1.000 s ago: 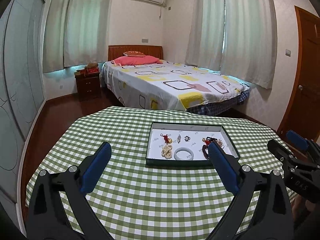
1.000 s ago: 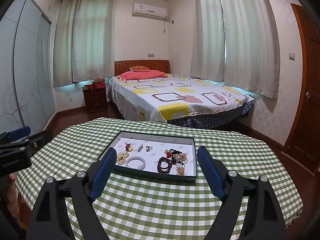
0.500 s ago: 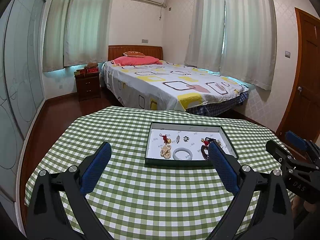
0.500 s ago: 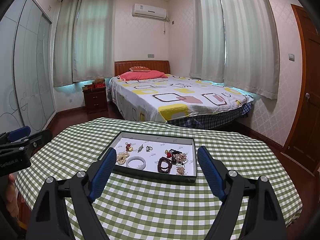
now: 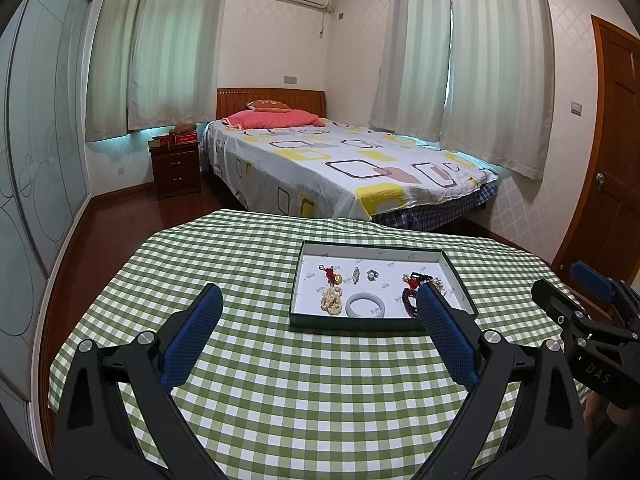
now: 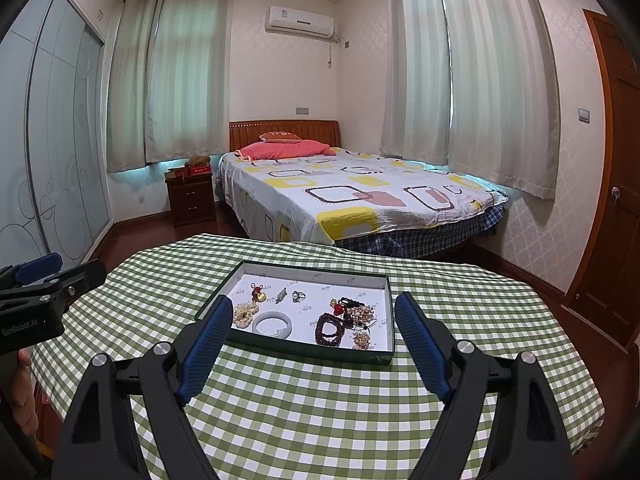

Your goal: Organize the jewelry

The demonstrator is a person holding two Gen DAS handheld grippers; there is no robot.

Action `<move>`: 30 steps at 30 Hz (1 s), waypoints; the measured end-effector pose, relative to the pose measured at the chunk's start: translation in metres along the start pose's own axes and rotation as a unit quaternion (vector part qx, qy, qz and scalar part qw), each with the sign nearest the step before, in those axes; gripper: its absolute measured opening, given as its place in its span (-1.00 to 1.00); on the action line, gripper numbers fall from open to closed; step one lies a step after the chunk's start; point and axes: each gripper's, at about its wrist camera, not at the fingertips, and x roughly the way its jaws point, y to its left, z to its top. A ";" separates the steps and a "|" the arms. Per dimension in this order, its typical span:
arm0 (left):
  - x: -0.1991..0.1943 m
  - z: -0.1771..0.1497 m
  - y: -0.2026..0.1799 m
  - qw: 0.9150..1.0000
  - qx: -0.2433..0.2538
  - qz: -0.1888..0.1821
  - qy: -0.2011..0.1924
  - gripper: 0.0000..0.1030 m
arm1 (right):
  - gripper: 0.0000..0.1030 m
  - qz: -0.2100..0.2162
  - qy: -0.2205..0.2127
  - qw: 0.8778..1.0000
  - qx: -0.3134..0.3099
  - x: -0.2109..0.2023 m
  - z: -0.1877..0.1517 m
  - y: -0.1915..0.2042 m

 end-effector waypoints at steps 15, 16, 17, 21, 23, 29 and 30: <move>0.001 -0.001 0.002 1.000 -0.002 0.001 0.001 0.84 | 0.56 0.000 0.001 1.000 0.000 0.000 0.000 0.000; 0.000 -0.001 0.002 1.000 -0.003 0.001 0.001 0.84 | 0.56 0.000 0.001 1.000 0.000 0.000 0.000 0.001; 0.000 -0.001 0.002 1.000 -0.002 0.001 0.001 0.84 | 0.56 0.000 0.001 1.000 0.000 0.001 -0.001 0.001; 0.000 -0.001 0.002 1.000 -0.003 0.001 0.001 0.84 | 0.56 0.000 0.002 1.000 -0.001 0.001 -0.001 0.001; 0.000 -0.001 0.002 1.000 -0.004 0.001 0.000 0.84 | 0.56 0.000 0.002 1.000 0.000 0.001 -0.001 0.001; -0.001 0.000 0.002 1.000 -0.002 0.005 -0.006 0.85 | 0.56 0.001 0.003 1.000 -0.001 0.001 -0.004 0.002; -0.002 0.001 0.002 1.000 -0.003 0.005 -0.007 0.87 | 0.56 0.000 0.003 1.000 -0.001 0.002 -0.003 0.003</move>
